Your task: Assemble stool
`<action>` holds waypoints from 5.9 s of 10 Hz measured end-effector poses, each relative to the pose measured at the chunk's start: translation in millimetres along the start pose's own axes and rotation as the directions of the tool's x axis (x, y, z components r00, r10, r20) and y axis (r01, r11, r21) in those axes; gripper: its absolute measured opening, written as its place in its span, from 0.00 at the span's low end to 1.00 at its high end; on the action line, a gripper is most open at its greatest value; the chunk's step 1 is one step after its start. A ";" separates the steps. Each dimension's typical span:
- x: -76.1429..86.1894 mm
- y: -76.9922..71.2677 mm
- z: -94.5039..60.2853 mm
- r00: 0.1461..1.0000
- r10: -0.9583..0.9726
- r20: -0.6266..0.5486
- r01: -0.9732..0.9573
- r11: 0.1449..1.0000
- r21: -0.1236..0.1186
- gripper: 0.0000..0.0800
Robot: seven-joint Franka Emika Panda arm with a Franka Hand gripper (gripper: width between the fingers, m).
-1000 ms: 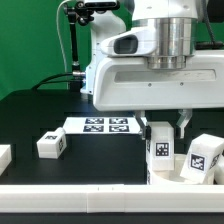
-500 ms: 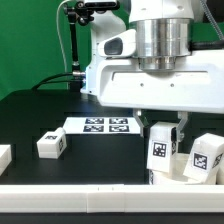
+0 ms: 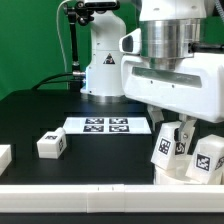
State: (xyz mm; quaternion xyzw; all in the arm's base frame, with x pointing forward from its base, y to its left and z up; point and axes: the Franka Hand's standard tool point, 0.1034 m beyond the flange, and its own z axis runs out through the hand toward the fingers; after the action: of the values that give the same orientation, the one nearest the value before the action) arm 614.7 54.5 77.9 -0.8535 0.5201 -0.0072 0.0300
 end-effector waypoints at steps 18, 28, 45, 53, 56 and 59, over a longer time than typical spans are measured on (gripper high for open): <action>-4.4 -12.6 -7.3 0.484 0.860 0.161 -0.875 0.473 0.102 0.77; -6.1 -17.1 -12.3 0.998 0.059 -0.021 -0.055 0.986 0.156 0.81; 0.4 -7.7 -8.5 0.044 -0.991 -0.128 0.994 0.056 -0.095 0.81; 3.2 0.6 0.5 0.003 -0.992 -0.123 0.993 0.018 -0.121 0.43; 3.9 0.9 0.4 0.054 -0.990 -0.129 0.991 0.069 -0.115 0.43; 4.4 1.1 0.4 0.278 -0.948 -0.152 0.953 0.292 -0.082 0.43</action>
Offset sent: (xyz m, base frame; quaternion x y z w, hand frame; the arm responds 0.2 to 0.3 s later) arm 0.0000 0.0000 0.0000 0.0000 0.0000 0.1938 0.9810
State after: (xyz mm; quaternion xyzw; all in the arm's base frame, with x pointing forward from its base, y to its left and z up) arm 615.7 50.1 77.4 -0.9905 -0.0894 -0.1033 -0.0141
